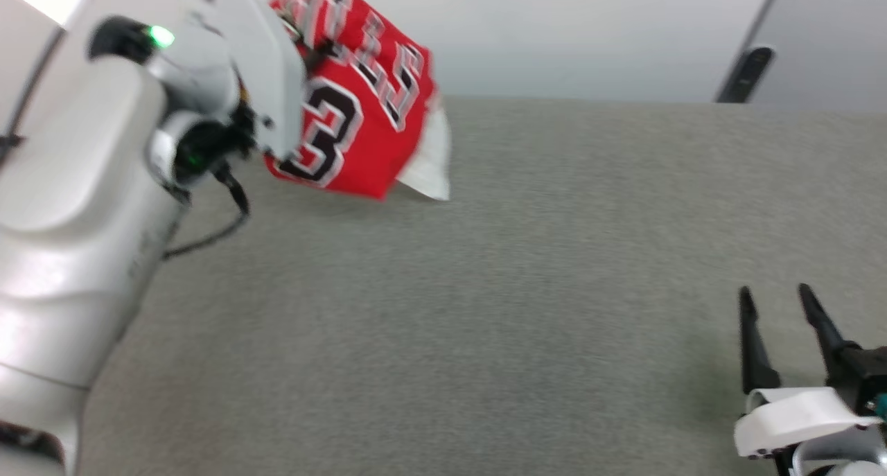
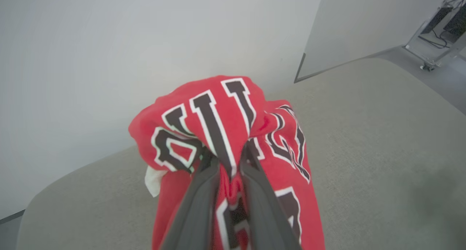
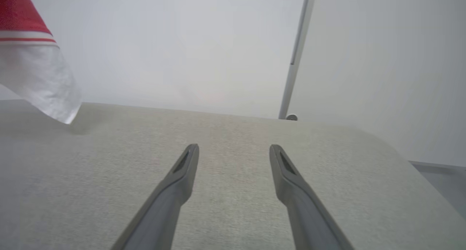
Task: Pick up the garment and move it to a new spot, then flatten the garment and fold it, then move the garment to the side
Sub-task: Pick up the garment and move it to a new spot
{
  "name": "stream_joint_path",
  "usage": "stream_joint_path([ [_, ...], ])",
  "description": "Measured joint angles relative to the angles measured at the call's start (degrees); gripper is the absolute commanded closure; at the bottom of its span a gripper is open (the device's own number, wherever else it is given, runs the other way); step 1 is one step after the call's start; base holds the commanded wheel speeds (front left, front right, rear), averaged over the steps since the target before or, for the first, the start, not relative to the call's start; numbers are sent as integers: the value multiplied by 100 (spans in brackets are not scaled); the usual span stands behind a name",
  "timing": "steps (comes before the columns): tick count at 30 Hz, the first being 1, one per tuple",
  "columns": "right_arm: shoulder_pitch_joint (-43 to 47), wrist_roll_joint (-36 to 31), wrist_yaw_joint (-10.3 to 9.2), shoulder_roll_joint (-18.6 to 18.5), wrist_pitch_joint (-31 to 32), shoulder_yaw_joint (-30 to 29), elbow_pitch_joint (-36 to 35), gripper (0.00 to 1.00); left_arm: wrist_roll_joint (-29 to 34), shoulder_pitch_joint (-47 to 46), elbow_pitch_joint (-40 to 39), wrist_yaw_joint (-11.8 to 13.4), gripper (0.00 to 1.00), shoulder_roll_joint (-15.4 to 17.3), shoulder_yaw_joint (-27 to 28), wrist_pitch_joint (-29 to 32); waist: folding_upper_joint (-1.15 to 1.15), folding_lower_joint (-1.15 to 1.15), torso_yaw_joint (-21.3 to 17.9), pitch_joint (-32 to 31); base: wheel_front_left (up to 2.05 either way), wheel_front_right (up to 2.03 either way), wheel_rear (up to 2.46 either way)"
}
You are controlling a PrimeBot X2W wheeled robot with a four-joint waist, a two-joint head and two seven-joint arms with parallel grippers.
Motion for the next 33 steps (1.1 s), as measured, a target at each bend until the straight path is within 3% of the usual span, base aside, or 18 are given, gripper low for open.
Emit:
stream_joint_path([
  [6,74,-32,0,-3,-64,-307,58,0,-77,375,-632,187,100,-67,-168,256,0,0,-506,43,0,0,0],
  [10,110,19,0,-4,-109,-339,105,0,-213,658,-958,438,100,-46,-208,503,0,0,-837,79,0,0,0],
  [17,111,205,0,-3,-193,-201,189,0,-410,1456,-1411,1124,100,20,-345,900,0,0,-1304,224,0,0,0],
  [26,62,359,0,-1,-298,-45,425,0,-425,2393,-1380,1864,100,303,-510,1054,0,0,-1576,520,0,0,0],
  [33,-57,411,0,-1,-358,41,559,0,-495,2678,-1194,2026,100,230,-575,1042,0,0,-1544,608,0,0,0],
])
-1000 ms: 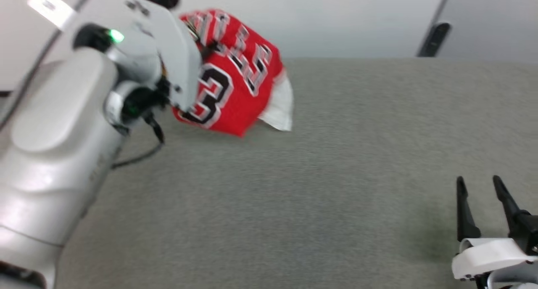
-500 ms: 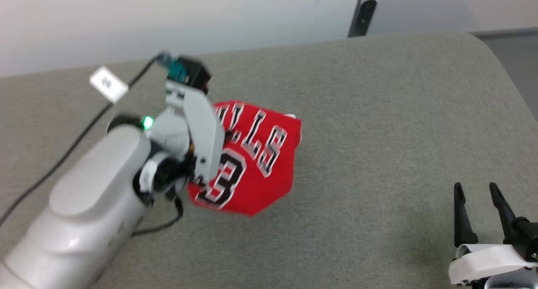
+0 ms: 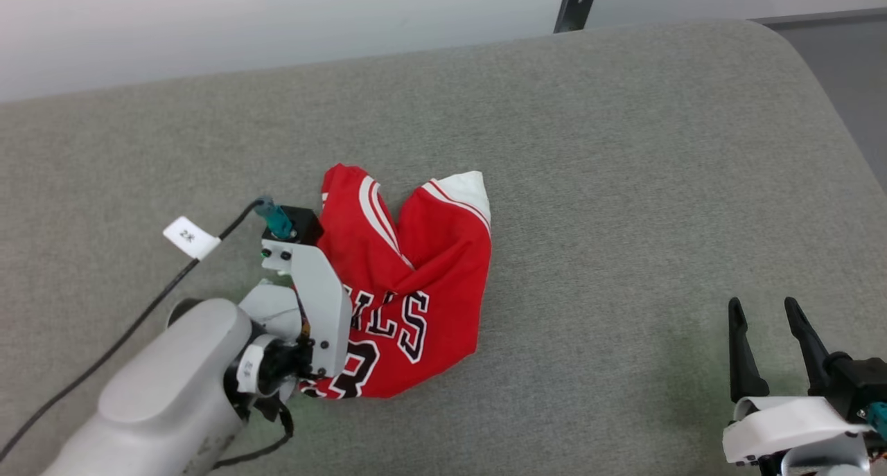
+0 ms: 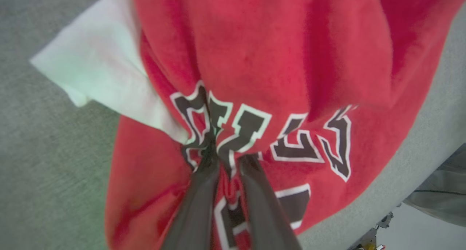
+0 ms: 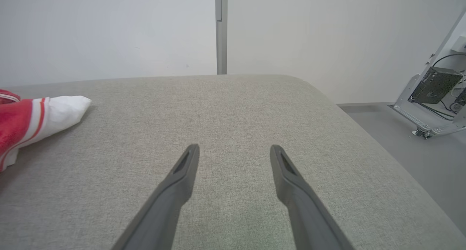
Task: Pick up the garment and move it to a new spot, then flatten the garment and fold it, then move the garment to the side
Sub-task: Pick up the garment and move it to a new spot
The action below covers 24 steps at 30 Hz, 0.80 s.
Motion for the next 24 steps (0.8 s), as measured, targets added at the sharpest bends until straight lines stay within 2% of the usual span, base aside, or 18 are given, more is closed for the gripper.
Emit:
stream_joint_path([
  [2,-70,4,0,-2,-2,37,32,0,1,25,76,-2,76,-63,-12,-63,0,0,38,12,0,0,0],
  [4,-133,4,0,0,-3,91,59,0,22,8,140,-43,60,-122,-40,-98,0,0,84,17,0,0,0],
  [5,-148,2,0,0,-3,110,89,0,20,-14,163,-69,33,-149,-46,-96,0,0,108,12,0,0,0],
  [6,-168,-2,0,1,-2,124,108,0,2,-46,187,-98,0,-166,-42,-94,0,0,131,-1,0,0,0],
  [10,-190,-31,0,1,-1,171,143,0,-55,-131,221,-174,0,-180,18,-56,0,0,214,-115,0,0,0],
  [16,-165,-109,0,2,32,307,167,0,-203,-159,31,-296,0,-15,286,-311,0,0,373,-420,0,0,0],
  [21,-57,-204,1,5,54,550,80,0,-321,188,-338,-449,0,114,687,-1168,0,0,560,-718,0,0,0],
  [24,30,-256,1,2,49,681,-27,0,-289,481,-641,-720,0,172,869,-1930,0,0,700,-887,0,0,0],
])
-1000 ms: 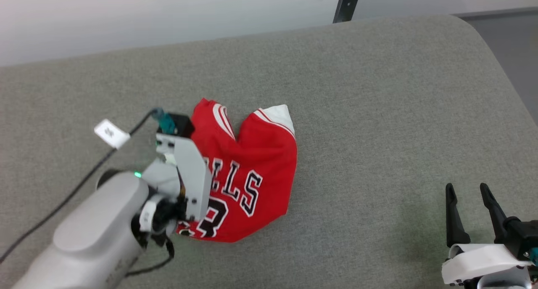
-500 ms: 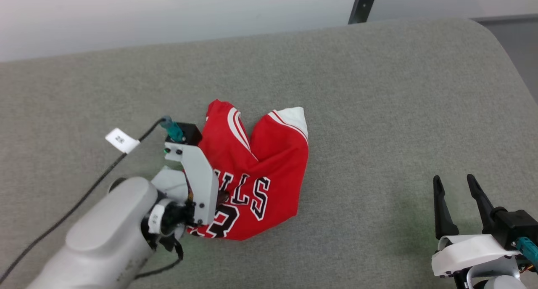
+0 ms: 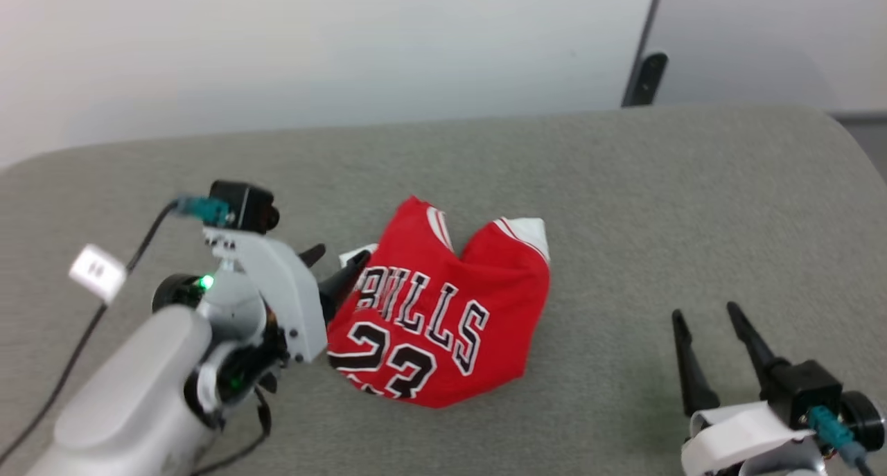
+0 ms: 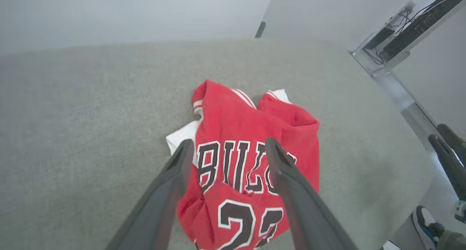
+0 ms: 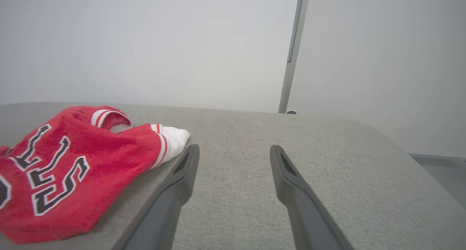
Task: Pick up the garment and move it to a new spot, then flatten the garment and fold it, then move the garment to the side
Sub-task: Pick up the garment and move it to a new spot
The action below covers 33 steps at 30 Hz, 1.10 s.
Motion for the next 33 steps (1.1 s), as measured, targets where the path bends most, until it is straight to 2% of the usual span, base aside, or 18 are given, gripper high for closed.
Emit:
stream_joint_path([
  [3,126,-11,-1,1,-53,112,-135,0,401,294,-350,-270,0,192,25,-804,0,0,170,-137,0,0,0],
  [7,283,-2,-1,1,-102,237,-241,0,636,829,-773,-407,0,278,219,-1911,0,0,399,-300,0,0,0],
  [14,598,63,-1,0,-152,374,-258,0,1032,1934,-1098,-60,0,244,568,-3550,0,0,768,-543,0,0,0],
  [18,711,71,-1,1,-160,413,-221,0,1358,2402,-1122,52,0,64,868,-3779,0,0,977,-646,0,0,0],
  [22,761,109,0,2,-178,443,-183,0,1826,2898,-1376,-1,0,-354,1541,-3800,0,0,1140,-742,0,0,0],
  [26,878,115,0,2,-183,459,-170,0,2385,3523,-1465,-222,0,-764,2111,-3813,0,0,1267,-832,0,0,0],
  [33,990,134,0,1,-186,461,-247,0,3389,4143,-1404,-657,0,-1328,2727,-3813,0,0,1404,-991,0,0,0],
])
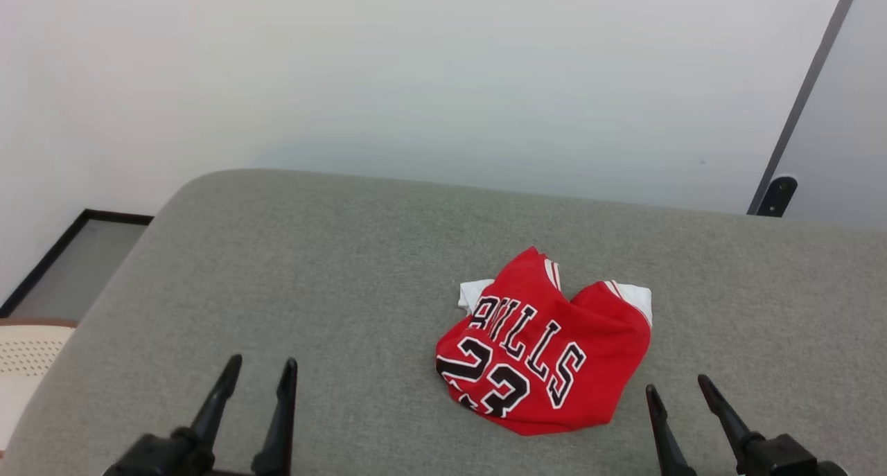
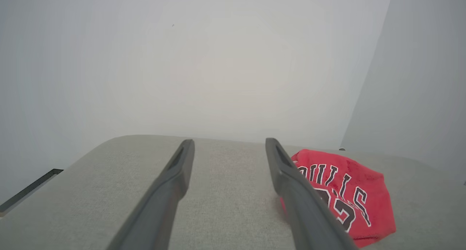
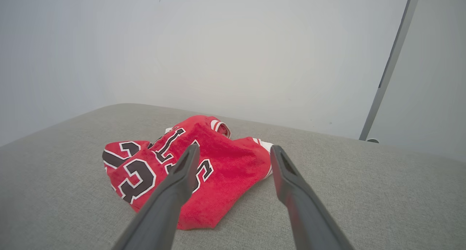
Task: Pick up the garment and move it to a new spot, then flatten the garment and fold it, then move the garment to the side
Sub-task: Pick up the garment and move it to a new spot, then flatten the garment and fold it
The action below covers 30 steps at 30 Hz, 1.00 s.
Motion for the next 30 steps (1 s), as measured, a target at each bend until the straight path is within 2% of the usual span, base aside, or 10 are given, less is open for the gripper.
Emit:
stream_joint_path([
  [3,99,-4,-1,0,0,15,-19,0,391,149,78,-166,0,-178,172,0,0,0,34,-60,0,0,0],
  [11,105,34,-1,2,-1,112,-38,0,786,293,113,-526,0,-624,603,0,0,0,-41,-90,0,0,0],
  [23,81,-141,-1,-3,-2,-283,-71,0,976,236,187,-684,0,-961,617,0,0,0,-614,59,0,0,0],
  [27,79,-124,-1,-1,-2,-263,-88,0,883,144,345,-703,0,-973,625,0,0,0,-842,139,0,0,0],
  [30,25,-112,-1,-1,-2,-198,-75,0,615,-97,610,-710,0,-698,302,108,0,0,-997,212,0,0,0],
])
